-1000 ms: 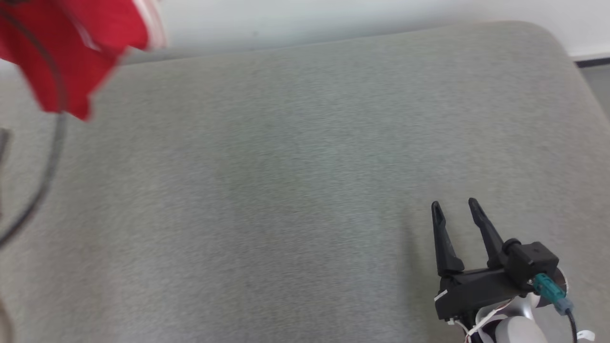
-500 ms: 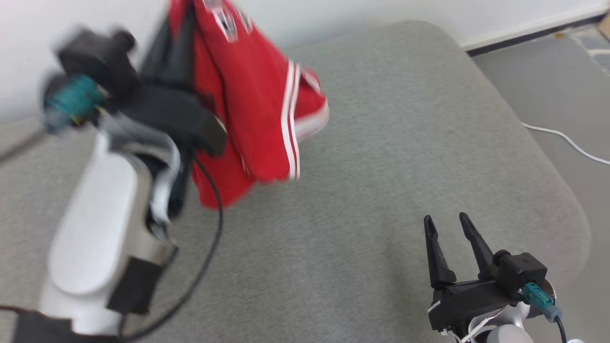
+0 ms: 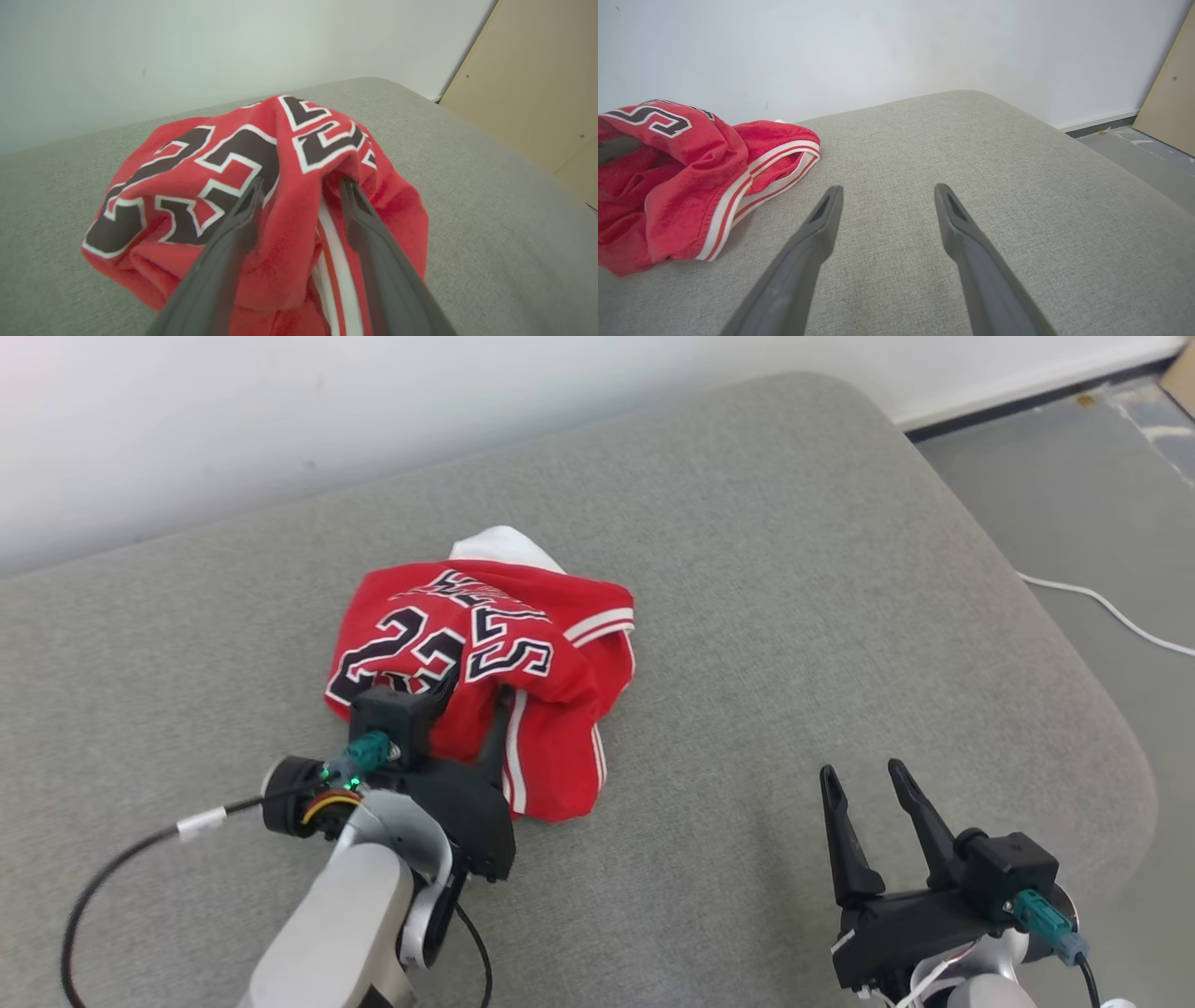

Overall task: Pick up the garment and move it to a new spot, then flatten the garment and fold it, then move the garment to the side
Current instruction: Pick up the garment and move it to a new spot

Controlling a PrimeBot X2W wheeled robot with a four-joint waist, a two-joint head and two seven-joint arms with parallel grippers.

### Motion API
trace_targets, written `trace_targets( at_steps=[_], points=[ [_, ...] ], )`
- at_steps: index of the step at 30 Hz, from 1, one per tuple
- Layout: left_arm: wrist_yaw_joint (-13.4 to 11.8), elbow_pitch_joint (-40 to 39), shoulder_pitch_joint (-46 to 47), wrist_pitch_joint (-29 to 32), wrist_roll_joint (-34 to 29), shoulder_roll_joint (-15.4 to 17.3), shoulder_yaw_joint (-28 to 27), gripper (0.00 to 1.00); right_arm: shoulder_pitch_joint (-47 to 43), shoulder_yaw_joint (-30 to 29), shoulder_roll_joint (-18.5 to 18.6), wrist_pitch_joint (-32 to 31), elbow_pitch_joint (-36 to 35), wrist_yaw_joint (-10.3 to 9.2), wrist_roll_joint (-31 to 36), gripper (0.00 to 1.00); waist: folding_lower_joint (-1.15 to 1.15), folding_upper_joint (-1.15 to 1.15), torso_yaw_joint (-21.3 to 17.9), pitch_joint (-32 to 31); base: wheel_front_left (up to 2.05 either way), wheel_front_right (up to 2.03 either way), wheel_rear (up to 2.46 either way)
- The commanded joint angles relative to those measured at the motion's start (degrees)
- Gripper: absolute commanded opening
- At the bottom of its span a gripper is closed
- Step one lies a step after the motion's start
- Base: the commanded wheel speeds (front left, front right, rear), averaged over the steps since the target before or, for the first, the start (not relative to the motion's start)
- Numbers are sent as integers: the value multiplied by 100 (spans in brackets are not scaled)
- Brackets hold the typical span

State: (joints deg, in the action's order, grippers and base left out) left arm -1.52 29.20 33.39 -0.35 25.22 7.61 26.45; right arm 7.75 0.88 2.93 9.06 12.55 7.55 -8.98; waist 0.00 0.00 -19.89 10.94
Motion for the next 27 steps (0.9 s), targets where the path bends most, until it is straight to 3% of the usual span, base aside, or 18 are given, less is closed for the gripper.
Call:
trace_targets(
  at_steps=[1,5,14,27],
  points=[
    [34,-2,-86,-106,-9,-28,36,100,-92,1,-8,-23,12,-12,73,100,0,0,182,-183,0,0,0],
    [-17,-428,-162,-270,14,27,-3,100,-201,-29,-9,-78,-34,-12,97,100,0,0,434,-400,0,0,0],
    [-379,-1856,-309,-459,-30,492,-439,100,-394,-98,-9,-161,-219,-12,167,100,0,0,918,-712,0,0,0],
    [-943,-3044,-1833,-910,-251,1502,-1158,100,-582,-289,-10,-215,-530,-12,261,100,0,0,1386,-902,0,0,0]
  ],
)
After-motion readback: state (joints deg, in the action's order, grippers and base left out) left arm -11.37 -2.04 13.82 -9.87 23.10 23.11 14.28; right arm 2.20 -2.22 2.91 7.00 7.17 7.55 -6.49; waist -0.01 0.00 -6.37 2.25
